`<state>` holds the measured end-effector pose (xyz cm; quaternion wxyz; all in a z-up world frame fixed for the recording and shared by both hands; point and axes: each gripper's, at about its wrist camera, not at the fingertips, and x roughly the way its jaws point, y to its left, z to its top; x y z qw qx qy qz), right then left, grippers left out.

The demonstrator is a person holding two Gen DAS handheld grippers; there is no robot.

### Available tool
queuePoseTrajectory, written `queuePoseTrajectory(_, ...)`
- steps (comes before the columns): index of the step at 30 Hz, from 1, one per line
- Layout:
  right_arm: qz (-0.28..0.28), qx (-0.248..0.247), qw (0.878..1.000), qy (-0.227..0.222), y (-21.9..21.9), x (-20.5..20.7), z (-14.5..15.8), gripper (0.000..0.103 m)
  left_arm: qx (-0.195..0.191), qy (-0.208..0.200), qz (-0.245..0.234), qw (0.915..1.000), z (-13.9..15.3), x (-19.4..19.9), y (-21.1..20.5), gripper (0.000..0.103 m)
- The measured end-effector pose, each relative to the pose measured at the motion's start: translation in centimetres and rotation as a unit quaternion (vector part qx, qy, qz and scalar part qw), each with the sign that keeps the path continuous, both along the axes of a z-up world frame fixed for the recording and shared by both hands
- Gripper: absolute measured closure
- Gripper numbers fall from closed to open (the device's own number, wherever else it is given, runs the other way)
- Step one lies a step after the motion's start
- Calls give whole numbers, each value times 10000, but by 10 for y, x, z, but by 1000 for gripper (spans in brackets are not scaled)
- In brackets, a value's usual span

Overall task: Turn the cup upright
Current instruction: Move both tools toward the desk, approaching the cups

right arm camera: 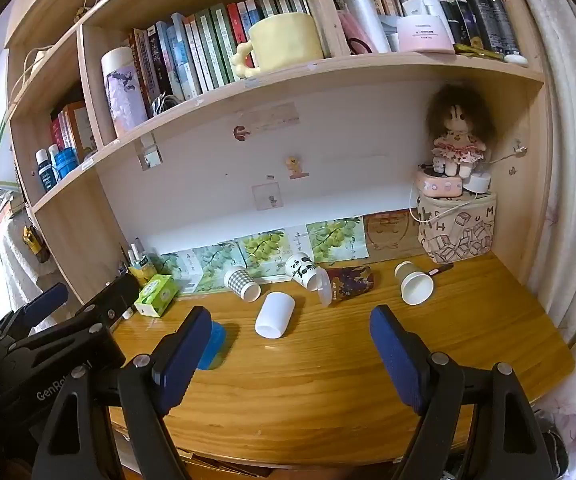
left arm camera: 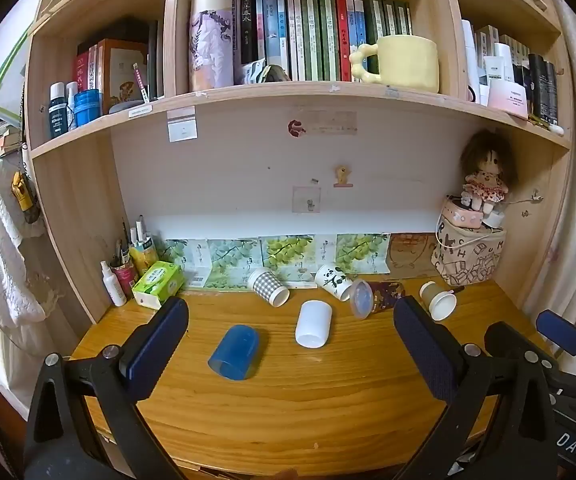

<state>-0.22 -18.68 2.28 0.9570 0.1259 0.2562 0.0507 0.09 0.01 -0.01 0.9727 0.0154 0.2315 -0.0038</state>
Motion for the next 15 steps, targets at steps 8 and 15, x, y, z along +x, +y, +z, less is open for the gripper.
queuePoseTrajectory(8, -9, -53, 10000, 27, 7, -2, 0, 21, -31, -77, -22, 10000, -3, 8, 7, 1)
queuePoseTrajectory(15, -29, -85, 10000, 9, 24, -5, 4, 21, -117, -158, -135, 9997, 2, -5, 21, 1)
